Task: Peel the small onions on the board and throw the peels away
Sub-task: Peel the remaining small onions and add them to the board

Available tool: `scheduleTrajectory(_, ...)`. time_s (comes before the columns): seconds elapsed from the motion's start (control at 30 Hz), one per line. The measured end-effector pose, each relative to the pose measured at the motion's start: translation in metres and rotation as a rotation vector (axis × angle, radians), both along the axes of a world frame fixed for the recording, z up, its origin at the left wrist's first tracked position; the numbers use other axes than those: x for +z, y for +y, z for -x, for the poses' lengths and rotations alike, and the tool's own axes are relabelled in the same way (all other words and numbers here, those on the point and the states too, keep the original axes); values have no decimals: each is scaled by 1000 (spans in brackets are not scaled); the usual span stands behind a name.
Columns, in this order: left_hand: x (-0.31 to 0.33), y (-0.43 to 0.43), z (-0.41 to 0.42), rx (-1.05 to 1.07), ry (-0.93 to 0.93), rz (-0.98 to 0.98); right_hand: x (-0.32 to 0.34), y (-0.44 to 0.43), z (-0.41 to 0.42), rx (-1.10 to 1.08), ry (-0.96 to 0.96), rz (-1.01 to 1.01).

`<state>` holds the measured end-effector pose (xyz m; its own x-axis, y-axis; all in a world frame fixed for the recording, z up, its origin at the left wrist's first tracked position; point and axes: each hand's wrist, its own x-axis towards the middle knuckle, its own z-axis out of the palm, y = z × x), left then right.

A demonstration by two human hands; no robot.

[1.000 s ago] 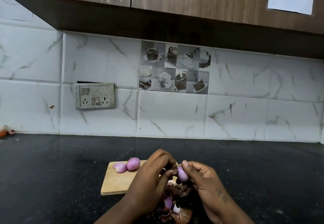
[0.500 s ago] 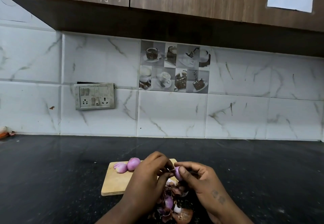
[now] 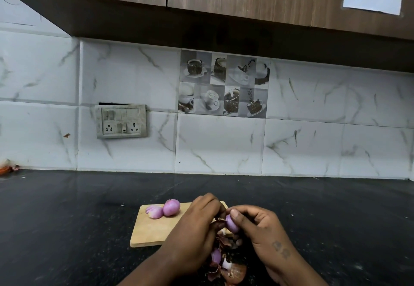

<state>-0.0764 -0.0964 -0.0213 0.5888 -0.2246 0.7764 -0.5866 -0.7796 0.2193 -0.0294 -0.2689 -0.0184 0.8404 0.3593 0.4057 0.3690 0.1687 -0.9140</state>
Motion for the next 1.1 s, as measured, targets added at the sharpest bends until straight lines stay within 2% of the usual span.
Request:
scheduleTrajectory(0.23, 7, -2, 11, -90, -15, 37, 2, -1, 0, 79, 150, -31)
scheduleTrajectory(0.43, 6, -5, 9, -54, -141, -71, 8, -5, 5, 168, 240, -45)
scheduleTrajectory(0.53, 6, -8, 8, -88, -156, 13, 8, -6, 5, 193, 287, -53)
scheduleTrajectory(0.63, 5, -6, 10, -119, 2, 258, 7, -5, 6, 182, 266, -57)
scheduleTrajectory(0.7, 3, -2, 8, -108, 51, 318, 7, -4, 6, 165, 235, -67)
scheduleTrajectory(0.93, 2, 3, 4, -81, 14, 264, 9, -3, 11, 177, 142, -2)
scheduleTrajectory(1.1, 1, 0, 5, -59, 101, 222, 6, 0, 8, 93, 71, 81)
